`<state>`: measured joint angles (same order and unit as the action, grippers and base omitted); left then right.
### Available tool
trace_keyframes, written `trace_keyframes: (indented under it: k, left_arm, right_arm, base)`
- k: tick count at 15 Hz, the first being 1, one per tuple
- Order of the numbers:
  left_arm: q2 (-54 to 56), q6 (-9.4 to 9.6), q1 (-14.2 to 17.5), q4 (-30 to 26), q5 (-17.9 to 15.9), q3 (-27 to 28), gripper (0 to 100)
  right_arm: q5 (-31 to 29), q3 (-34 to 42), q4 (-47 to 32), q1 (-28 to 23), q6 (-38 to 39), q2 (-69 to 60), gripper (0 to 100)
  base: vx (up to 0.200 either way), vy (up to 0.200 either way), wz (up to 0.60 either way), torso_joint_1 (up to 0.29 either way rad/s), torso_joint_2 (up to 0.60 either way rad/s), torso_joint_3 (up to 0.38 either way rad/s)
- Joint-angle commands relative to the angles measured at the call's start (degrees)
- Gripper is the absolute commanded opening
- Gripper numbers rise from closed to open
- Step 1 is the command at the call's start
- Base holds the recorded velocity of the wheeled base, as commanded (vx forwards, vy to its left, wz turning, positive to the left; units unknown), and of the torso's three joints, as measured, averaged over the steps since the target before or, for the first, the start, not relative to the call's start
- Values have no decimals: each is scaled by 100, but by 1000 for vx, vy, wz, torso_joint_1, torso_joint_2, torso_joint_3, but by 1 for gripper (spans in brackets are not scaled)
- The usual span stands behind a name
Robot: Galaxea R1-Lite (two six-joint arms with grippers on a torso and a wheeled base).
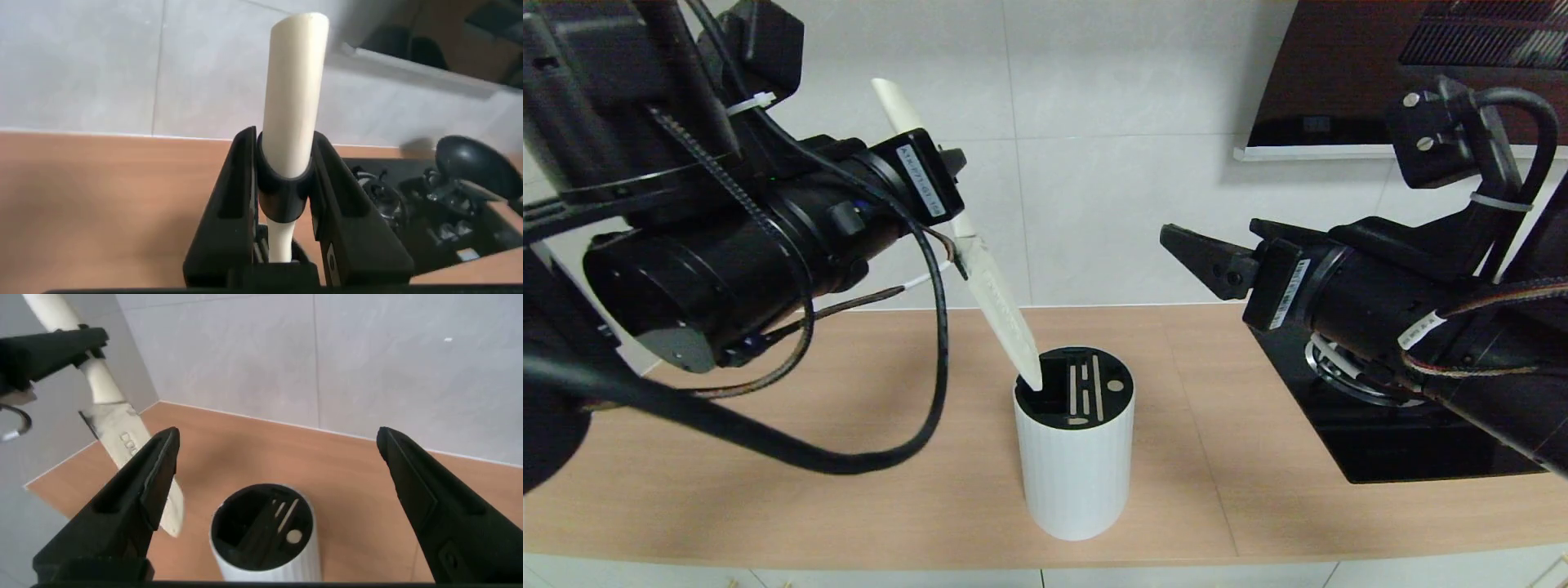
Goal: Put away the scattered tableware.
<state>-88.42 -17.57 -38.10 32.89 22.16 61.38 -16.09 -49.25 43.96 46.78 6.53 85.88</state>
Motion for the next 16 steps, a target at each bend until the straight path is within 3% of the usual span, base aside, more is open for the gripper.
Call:
trace_keyframes:
  k: [1, 4, 6, 8, 16]
  left_arm:
    - [-422, 430, -444, 561, 552, -205, 0]
    - [-923, 1264, -488, 1870, 1053, -618, 0]
    - [-1107, 1660, -567, 2582, 1071, -803, 0]
    - [-1204, 1730, -567, 2635, 1080, -821, 0]
    - [-1670, 1669, -576, 2828, 1115, -821, 0]
  right_arm:
    - [-8, 21, 7, -11, -12, 95, 100]
    - [-8, 29, 7, -11, -47, 60, 100]
    - [-8, 29, 7, -11, -73, 51, 100]
    - [-8, 29, 7, -11, -73, 78, 100]
    - [-8, 56, 7, -11, -73, 113, 100]
  base:
    - [0, 0, 0, 0, 0, 0]
    - [0, 0, 0, 0, 0, 0]
    - [0, 0, 0, 0, 0, 0]
    - [0, 0, 0, 0, 0, 0]
    - [0, 0, 0, 0, 0, 0]
